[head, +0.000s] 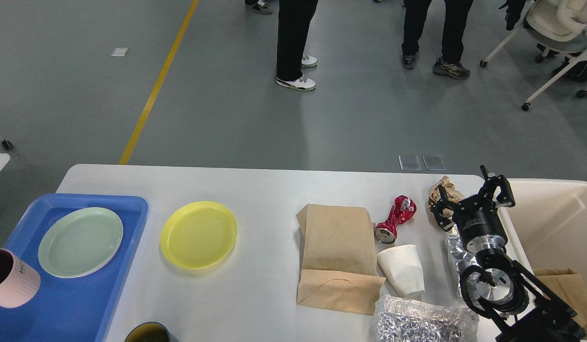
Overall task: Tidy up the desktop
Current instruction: 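Lift the pink cup and place it at the blue tray's near corner, then open the left gripper and raise it away from the pink cup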
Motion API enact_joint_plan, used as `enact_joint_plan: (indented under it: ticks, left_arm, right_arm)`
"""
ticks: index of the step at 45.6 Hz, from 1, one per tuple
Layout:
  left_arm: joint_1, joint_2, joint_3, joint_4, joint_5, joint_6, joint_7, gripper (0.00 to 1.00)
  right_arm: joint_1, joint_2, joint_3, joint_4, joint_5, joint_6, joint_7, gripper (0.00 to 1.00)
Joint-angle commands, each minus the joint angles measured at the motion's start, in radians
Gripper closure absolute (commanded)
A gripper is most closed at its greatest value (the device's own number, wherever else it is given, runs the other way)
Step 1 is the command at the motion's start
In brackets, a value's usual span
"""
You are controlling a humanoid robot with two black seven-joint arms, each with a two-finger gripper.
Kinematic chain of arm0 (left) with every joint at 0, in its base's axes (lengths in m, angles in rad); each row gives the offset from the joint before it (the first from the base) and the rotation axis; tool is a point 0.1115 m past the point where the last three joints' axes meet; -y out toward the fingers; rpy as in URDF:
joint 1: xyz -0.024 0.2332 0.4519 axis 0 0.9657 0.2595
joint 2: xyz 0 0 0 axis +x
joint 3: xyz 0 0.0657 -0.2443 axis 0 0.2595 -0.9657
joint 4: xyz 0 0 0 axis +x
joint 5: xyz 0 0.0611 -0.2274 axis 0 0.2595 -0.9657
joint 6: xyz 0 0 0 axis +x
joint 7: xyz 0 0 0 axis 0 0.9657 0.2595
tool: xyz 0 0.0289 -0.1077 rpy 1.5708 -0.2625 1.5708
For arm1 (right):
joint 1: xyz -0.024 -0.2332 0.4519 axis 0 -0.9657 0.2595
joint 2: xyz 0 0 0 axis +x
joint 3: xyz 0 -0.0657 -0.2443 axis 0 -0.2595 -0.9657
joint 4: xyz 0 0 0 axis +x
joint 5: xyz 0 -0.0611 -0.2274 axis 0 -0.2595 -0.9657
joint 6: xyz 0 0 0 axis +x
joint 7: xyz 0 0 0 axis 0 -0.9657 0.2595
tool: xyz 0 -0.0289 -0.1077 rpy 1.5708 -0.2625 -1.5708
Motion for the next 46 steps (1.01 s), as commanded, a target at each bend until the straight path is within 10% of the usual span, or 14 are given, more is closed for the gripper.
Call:
enact_joint_plan:
  ticks: [1,11,32,41,46]
  left_arm:
    - [0.059,0.002,-0.029,0.032,0.017,-0.001,-0.009,1.0]
    - [0.122,0.034,-0.018,0.081,0.018,0.008,-0.075,1.0]
    - [0.201,0.003,-0.069,0.17,0.01,0.013,-0.077,0.96]
    - [0.202,0.005,-0.067,0.166,-0.036,0.031,-0.081,0.26]
    - [0.207,0.005,-0.069,0.164,-0.056,0.028,-0.081,0.14]
  right_arm:
    - [0.0,0.0,0.0,0.0,0.001,0.0,0.0,0.0]
    - [0.0,0.0,0.0,0.0,-0.001,0.0,-0.001,0.0]
    - [0.0,0.0,0.0,0.0,-0.001,0.0,-0.001,0.0]
    - [0.0,0.0,0.0,0.0,0.001,0.0,-0.001,0.0]
    - [0.0,0.0,0.0,0.0,-0.001,0.0,0.0,0.0]
